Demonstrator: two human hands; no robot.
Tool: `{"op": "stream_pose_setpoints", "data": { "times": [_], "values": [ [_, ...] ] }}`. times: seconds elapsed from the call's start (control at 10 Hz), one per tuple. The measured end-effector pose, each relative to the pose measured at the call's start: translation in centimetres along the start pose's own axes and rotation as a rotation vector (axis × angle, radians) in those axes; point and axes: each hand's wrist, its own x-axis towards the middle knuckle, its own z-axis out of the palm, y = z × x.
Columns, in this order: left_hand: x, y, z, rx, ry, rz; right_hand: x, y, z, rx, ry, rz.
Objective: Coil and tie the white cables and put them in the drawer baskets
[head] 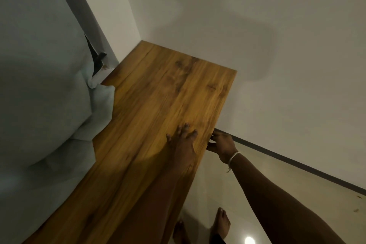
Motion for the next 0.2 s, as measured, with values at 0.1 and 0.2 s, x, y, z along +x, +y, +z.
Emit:
{"op": "stream_pose_setpoints", "data": {
  "times": [0.1,0.2],
  "values": [
    [0.15,-0.11,0.02,0.01,0.016,-0.01,-0.46,-0.6,0.13,0.02,-0.002,0.006],
    [0.08,0.18,-0.53,0.037,0.021,-0.011,-0.95,-1.32,-0.07,-0.098,-0.005,0.057]
  ]
}}
